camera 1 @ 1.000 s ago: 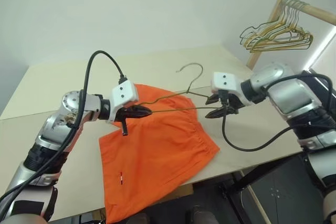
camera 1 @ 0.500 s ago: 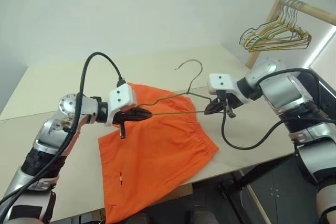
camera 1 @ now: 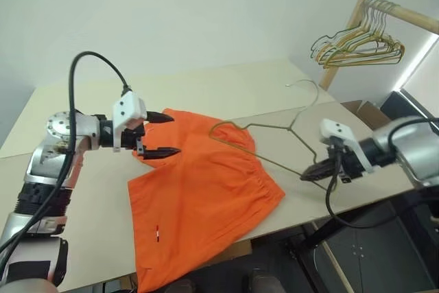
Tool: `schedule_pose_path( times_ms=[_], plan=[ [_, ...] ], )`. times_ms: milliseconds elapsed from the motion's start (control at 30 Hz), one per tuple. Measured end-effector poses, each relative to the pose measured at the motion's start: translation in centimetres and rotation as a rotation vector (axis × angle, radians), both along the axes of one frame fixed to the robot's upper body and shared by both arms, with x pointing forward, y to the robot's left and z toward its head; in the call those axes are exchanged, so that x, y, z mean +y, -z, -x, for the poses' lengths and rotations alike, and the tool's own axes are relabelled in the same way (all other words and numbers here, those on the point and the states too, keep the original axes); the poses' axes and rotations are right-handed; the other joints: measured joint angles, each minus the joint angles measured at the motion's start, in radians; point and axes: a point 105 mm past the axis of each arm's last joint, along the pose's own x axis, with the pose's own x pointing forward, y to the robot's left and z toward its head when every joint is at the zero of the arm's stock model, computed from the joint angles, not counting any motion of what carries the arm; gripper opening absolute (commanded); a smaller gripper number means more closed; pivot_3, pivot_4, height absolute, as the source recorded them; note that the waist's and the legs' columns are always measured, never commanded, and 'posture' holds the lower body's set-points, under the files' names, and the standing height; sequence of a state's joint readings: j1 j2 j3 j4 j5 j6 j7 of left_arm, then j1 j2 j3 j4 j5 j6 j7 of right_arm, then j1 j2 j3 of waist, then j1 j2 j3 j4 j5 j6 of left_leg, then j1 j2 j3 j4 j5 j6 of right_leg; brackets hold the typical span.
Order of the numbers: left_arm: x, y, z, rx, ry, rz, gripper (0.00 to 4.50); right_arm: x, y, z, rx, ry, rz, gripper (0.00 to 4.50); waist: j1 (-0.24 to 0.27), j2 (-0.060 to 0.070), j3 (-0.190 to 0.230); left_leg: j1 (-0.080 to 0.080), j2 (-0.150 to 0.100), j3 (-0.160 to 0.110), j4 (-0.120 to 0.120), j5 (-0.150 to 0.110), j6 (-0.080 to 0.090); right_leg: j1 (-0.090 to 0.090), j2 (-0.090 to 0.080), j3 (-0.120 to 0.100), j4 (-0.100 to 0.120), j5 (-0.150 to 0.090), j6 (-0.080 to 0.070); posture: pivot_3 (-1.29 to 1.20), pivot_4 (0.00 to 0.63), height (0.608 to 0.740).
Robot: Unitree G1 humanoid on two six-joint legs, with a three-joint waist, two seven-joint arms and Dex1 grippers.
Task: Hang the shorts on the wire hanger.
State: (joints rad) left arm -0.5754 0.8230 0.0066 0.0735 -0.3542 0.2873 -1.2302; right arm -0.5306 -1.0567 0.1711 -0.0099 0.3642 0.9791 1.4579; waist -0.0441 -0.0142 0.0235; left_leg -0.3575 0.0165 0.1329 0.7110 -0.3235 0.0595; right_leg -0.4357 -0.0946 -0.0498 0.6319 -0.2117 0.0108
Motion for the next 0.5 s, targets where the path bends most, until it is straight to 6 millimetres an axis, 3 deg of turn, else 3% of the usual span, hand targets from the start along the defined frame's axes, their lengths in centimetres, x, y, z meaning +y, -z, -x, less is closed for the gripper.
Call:
schedule_pose_path(
  times_ms=[233, 500],
  plan=[
    [-2.6, 0.6, 3.2, 0.006, 0.117, 0.016, 4.49, -1.6, 3.2, 2.3, 0.343, 0.32, -0.047, 0.0, 0.001, 0.0, 0.0, 0.001, 0.0, 0.001, 0.001, -0.001, 0.001, 0.001, 0.0, 0.001, 0.0, 0.001, 0.0, -0.03, 0.0, 0.74],
    [-3.8, 0.8, 4.6, 0.023, 0.148, 0.038, 4.49, -2.6, 5.4, 3.1, 0.521, 0.431, -0.065, 0.0, 0.005, 0.0, 0.0, 0.004, 0.0, 0.001, 0.001, -0.001, 0.002, 0.005, 0.001, 0.002, -0.002, 0.001, 0.001, 0.01, 0.0, 0.74]
  ],
)
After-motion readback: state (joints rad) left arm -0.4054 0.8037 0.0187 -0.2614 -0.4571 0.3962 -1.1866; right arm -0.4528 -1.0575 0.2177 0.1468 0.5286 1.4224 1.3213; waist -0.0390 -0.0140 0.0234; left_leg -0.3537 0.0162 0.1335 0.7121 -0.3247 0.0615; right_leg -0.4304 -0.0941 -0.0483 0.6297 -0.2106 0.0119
